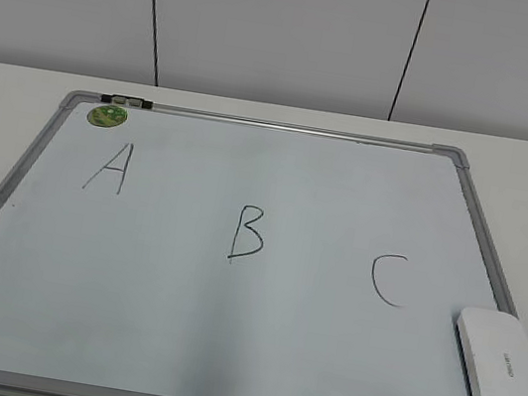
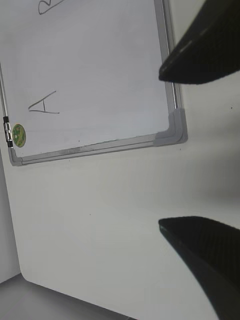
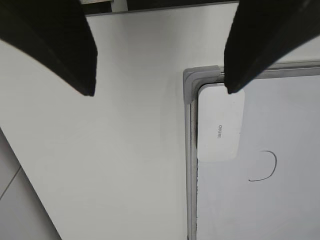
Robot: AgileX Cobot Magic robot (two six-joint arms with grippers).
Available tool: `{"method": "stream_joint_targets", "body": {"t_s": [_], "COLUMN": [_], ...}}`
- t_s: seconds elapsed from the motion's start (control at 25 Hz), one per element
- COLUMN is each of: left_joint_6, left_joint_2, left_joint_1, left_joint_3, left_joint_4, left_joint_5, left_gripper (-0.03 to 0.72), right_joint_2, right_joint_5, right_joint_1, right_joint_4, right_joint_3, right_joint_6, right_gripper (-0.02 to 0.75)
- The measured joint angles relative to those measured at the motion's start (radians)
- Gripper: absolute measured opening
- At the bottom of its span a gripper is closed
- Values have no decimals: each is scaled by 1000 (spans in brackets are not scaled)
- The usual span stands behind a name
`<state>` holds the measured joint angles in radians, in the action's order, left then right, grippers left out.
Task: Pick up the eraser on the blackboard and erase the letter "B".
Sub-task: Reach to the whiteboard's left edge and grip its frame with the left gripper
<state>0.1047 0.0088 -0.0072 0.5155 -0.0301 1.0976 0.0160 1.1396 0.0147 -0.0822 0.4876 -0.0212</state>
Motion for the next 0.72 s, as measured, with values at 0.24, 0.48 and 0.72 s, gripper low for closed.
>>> {"method": "stream_joint_targets", "body": {"t_s": [0.24,0.48,0.72], "left_joint_6": [0,0,0], "left_joint_2": [0,0,24], "left_joint_1": [0,0,0], "left_joint_3": [0,0,5], "left_joint_4": [0,0,0], "left_joint_5": [0,0,12], "left_gripper": [605,602,594], "right_joint_2": [0,0,0], "right_joint_5": [0,0,0], "right_joint_1": [0,0,0], "right_joint_4": [0,0,0], "right_joint_3": [0,0,0], "right_joint_6": [0,0,0], "right_gripper": [587,587,587]}}
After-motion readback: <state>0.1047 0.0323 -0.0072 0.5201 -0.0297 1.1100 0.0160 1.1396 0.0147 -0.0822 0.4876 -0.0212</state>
